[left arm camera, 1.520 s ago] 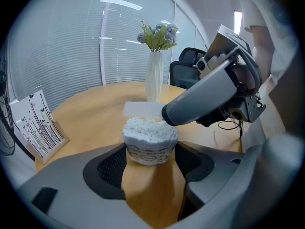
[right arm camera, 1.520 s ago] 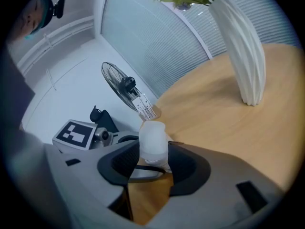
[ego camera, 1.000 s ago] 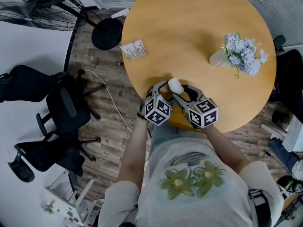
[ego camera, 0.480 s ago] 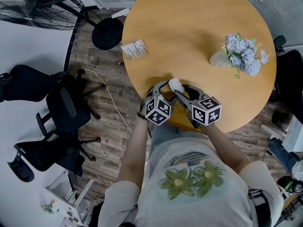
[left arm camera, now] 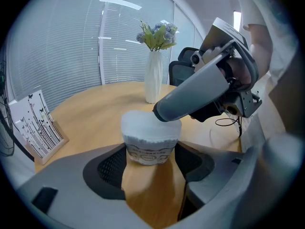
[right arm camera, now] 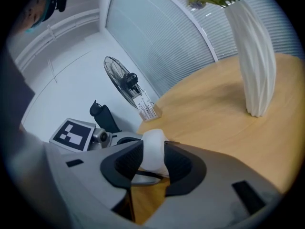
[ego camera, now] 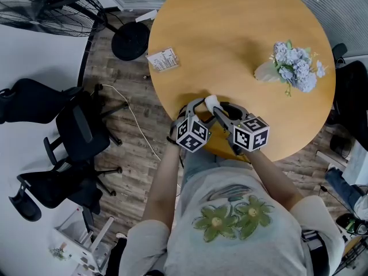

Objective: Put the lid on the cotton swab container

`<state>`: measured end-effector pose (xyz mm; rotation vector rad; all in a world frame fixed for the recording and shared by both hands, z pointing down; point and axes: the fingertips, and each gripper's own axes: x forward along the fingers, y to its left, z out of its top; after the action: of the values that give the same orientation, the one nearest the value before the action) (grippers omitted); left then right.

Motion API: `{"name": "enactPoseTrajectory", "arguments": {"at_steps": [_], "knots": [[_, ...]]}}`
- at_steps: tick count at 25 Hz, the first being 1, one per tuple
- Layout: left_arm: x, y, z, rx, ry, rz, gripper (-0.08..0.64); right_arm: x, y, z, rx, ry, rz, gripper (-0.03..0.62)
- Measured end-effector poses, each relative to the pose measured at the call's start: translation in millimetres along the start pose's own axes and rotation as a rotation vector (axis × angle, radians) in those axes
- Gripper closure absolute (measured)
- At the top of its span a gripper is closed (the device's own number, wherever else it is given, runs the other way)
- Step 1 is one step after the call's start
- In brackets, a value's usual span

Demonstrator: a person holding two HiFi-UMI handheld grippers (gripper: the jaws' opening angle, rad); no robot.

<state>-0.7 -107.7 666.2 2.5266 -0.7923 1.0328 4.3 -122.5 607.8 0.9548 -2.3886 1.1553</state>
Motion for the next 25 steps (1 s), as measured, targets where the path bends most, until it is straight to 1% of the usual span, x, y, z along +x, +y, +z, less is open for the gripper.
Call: {"name": "enactPoseTrajectory", "arguments": {"at_steps": [12, 20, 25], "knots": [[-0.3, -0.1, -0.4, -0.006, -0.002, -0.001, 0.242, 4.2, 1.2, -3.8, -0.115, 0.041, -0.061, 0.459], [0.4, 0.3, 0.0, -0.008, -0.002, 0.002, 0.242, 4.5, 0.1, -4.0, -0.128, 0.046, -0.084, 0.459], [1.0, 0.1, 0.2, -0.01, 0.003, 0.004, 0.242, 5.2, -0.1, -4.8, -0.182, 0.051, -0.109, 0.46]]}}
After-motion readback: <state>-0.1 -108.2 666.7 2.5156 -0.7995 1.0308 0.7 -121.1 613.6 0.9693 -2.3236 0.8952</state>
